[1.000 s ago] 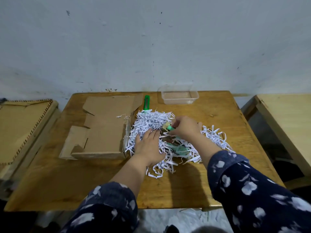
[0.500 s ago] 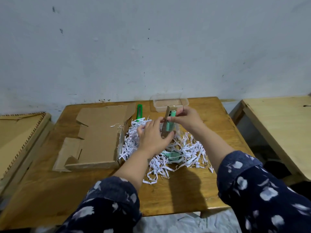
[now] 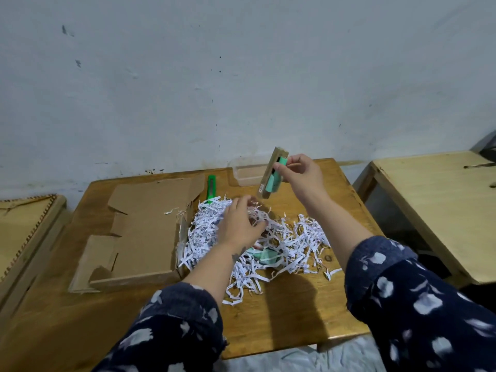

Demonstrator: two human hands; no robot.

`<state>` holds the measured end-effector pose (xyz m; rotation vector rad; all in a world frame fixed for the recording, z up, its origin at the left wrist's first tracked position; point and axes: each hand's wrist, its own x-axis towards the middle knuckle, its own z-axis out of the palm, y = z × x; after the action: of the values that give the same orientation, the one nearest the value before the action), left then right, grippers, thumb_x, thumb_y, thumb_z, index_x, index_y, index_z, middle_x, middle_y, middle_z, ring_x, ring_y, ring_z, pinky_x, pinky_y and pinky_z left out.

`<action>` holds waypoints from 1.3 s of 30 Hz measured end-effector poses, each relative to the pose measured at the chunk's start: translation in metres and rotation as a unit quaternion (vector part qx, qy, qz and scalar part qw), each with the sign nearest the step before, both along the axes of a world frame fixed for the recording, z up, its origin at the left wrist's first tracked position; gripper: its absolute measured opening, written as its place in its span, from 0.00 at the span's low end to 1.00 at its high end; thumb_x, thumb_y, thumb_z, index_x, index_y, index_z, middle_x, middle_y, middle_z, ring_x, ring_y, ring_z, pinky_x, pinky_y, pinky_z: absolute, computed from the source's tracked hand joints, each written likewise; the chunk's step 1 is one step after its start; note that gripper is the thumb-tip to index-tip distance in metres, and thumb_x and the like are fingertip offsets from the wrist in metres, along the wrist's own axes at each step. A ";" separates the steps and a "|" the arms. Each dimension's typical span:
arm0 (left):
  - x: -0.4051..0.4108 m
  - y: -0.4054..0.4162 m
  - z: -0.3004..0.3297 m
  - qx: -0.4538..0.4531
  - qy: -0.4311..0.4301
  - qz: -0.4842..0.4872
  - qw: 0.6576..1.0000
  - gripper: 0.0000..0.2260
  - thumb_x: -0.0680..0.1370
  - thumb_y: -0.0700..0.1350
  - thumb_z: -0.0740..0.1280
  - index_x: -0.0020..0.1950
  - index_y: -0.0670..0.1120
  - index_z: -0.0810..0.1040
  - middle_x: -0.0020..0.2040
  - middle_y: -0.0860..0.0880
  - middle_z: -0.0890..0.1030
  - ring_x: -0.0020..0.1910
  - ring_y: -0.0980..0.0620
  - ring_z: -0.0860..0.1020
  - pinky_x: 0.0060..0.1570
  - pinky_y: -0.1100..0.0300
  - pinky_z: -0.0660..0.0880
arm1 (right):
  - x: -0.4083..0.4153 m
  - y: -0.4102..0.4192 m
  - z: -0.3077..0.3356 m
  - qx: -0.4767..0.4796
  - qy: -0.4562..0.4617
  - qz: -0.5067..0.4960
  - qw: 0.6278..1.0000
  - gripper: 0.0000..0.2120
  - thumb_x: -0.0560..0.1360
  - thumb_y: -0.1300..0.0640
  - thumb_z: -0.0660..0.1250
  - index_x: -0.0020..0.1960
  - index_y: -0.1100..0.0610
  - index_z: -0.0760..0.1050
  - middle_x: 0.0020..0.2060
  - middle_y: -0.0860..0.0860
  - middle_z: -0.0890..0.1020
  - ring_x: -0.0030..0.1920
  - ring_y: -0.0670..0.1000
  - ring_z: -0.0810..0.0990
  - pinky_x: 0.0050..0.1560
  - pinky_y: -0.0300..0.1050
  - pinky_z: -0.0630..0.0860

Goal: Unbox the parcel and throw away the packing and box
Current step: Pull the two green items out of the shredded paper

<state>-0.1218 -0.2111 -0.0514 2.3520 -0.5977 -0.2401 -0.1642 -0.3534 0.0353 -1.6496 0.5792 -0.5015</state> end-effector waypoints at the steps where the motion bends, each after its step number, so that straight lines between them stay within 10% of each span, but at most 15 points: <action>1: 0.001 -0.006 0.003 -0.008 -0.015 -0.007 1.000 0.31 0.71 0.57 0.73 0.70 0.52 0.66 0.65 0.54 0.73 0.64 0.52 0.71 0.61 0.49 0.72 | -0.001 -0.002 0.000 0.005 0.003 0.003 1.000 0.07 0.73 0.55 0.71 0.43 0.53 0.73 0.45 0.52 0.82 0.44 0.51 0.81 0.40 0.39 0.76; 3: 0.000 -0.021 0.014 -0.061 -0.007 -0.025 0.998 0.37 0.69 0.59 0.74 0.72 0.53 0.62 0.66 0.53 0.73 0.63 0.51 0.72 0.60 0.49 0.72 | -0.004 -0.005 -0.001 0.020 0.008 0.010 1.000 0.07 0.74 0.54 0.70 0.43 0.53 0.72 0.44 0.53 0.82 0.41 0.51 0.82 0.40 0.45 0.80; 9: -0.010 -0.067 0.017 -0.091 0.012 -0.040 0.995 0.14 0.78 0.56 0.65 0.61 0.53 0.70 0.45 0.50 0.81 0.42 0.47 0.81 0.37 0.52 0.78 | -0.011 -0.023 -0.014 0.014 0.035 -0.056 0.998 0.09 0.71 0.54 0.72 0.44 0.50 0.72 0.45 0.54 0.81 0.44 0.54 0.83 0.44 0.59 0.82; 14: -0.016 -0.090 0.003 0.045 -0.004 -0.130 0.990 0.17 0.77 0.52 0.67 0.63 0.50 0.70 0.57 0.48 0.79 0.56 0.45 0.77 0.54 0.47 0.75 | -0.020 -0.054 -0.032 -0.050 0.112 -0.099 0.988 0.13 0.69 0.53 0.73 0.50 0.54 0.73 0.46 0.53 0.81 0.45 0.54 0.82 0.46 0.58 0.81; 19: -0.025 -0.096 -0.019 0.193 -0.064 -0.259 0.944 0.27 0.79 0.56 0.61 0.77 0.53 0.59 0.78 0.52 0.58 0.77 0.51 0.53 0.73 0.44 0.51 | -0.038 -0.088 -0.063 -0.136 0.237 -0.132 0.953 0.19 0.72 0.54 0.69 0.62 0.54 0.72 0.47 0.54 0.81 0.39 0.51 0.81 0.43 0.50 0.82; 27: -0.028 -0.107 -0.041 0.256 -0.088 -0.366 0.891 0.23 0.81 0.55 0.58 0.76 0.58 0.59 0.80 0.55 0.49 0.79 0.51 0.45 0.73 0.38 0.41 | -0.035 -0.125 -0.096 -0.228 0.360 -0.121 0.896 0.20 0.74 0.54 0.69 0.65 0.52 0.72 0.57 0.58 0.78 0.53 0.59 0.80 0.54 0.55 0.80; 32: -0.014 -0.095 -0.039 0.252 -0.077 -0.349 0.899 0.23 0.82 0.54 0.58 0.76 0.60 0.58 0.80 0.55 0.51 0.79 0.51 0.46 0.73 0.39 0.43 | -0.024 -0.126 -0.107 -0.234 0.376 -0.116 0.889 0.19 0.73 0.50 0.68 0.64 0.50 0.73 0.55 0.56 0.79 0.50 0.56 0.80 0.48 0.53 0.81; 39: -0.009 -0.082 -0.027 0.185 -0.082 -0.312 0.928 0.28 0.80 0.59 0.58 0.78 0.55 0.55 0.78 0.54 0.60 0.77 0.54 0.53 0.74 0.48 0.48 | -0.020 -0.110 -0.102 -0.373 0.404 -0.096 0.830 0.20 0.75 0.48 0.65 0.65 0.50 0.72 0.65 0.56 0.71 0.66 0.59 0.66 0.65 0.56 0.68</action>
<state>-0.1313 -0.2928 -0.0785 2.4765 -1.4946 -0.4762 -0.1846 -0.4638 -0.0662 -2.5914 1.2982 -0.1296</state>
